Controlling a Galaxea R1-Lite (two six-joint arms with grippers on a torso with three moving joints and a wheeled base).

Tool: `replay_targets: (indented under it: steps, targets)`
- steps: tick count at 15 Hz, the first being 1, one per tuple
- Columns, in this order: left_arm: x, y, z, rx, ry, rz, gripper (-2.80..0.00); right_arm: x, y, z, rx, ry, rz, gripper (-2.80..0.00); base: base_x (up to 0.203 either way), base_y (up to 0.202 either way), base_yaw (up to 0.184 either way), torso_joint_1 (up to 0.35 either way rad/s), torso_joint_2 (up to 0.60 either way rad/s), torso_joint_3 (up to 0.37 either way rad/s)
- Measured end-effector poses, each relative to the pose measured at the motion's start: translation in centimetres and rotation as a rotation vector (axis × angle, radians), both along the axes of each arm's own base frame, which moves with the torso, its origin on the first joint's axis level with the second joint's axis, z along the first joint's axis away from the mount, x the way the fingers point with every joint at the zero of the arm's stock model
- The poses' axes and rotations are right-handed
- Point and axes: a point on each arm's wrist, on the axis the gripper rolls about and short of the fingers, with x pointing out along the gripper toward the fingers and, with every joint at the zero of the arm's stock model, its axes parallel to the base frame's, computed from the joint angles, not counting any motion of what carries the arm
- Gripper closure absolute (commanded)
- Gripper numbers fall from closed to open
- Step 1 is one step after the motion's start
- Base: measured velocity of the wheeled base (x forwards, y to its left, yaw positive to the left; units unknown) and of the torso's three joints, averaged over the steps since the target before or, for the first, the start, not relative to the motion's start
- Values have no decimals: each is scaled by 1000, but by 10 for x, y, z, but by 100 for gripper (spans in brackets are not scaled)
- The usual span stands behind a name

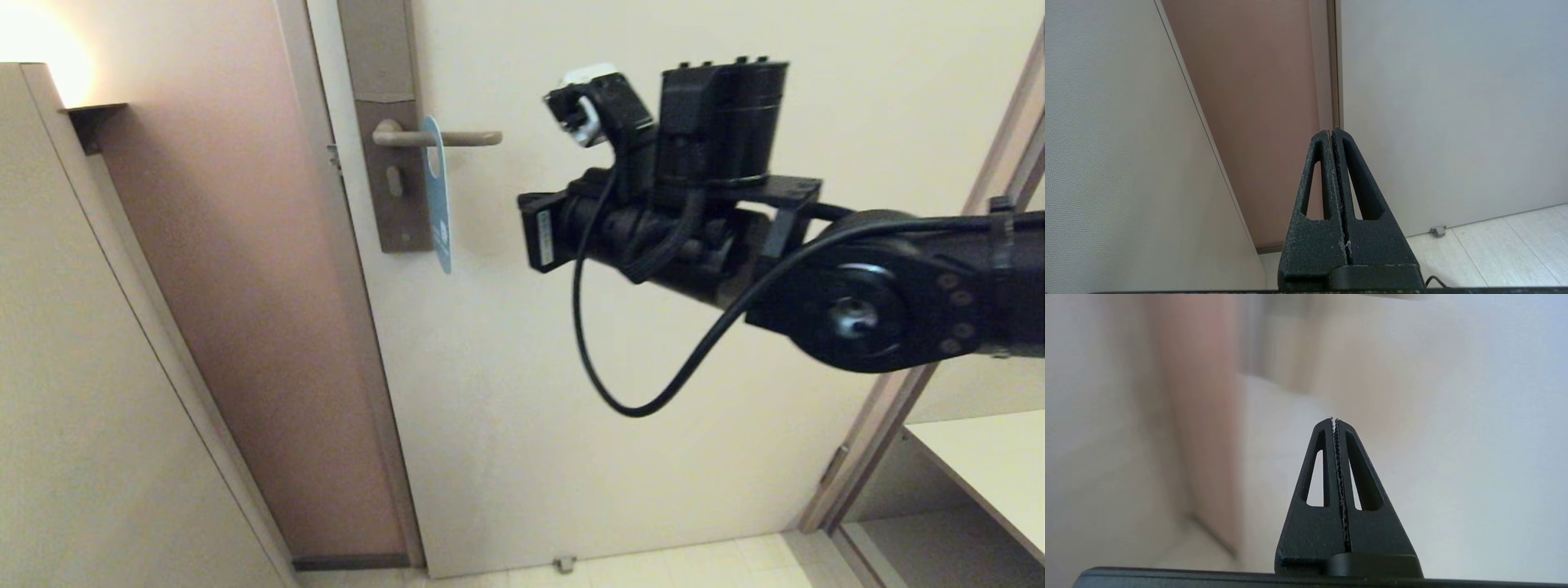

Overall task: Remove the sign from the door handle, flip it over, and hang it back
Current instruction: Hang the sign back with the other side facing out

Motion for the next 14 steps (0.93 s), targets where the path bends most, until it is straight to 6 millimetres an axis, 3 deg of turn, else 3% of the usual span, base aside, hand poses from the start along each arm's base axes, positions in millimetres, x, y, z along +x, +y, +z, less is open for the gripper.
replay_targets:
  steps: [5, 8, 10, 14]
  targets:
    - [0, 0, 0, 0, 0, 0, 0, 9, -122, 37, -13, 14, -349, 0, 0, 0, 0, 0, 0, 0]
    - [0, 0, 0, 0, 0, 0, 0, -5, -194, 50, -10, 21, -551, 0, 0, 0, 0, 0, 0, 0]
    - [0, 0, 0, 0, 0, 0, 0, -24, -220, 41, -6, 58, -625, 0, 0, 0, 0, 0, 0, 0]
    - [0, 0, 0, 1, 0, 1, 0, -63, -239, 0, 2, 158, -690, 0, 0, 0, 0, 0, 0, 0]
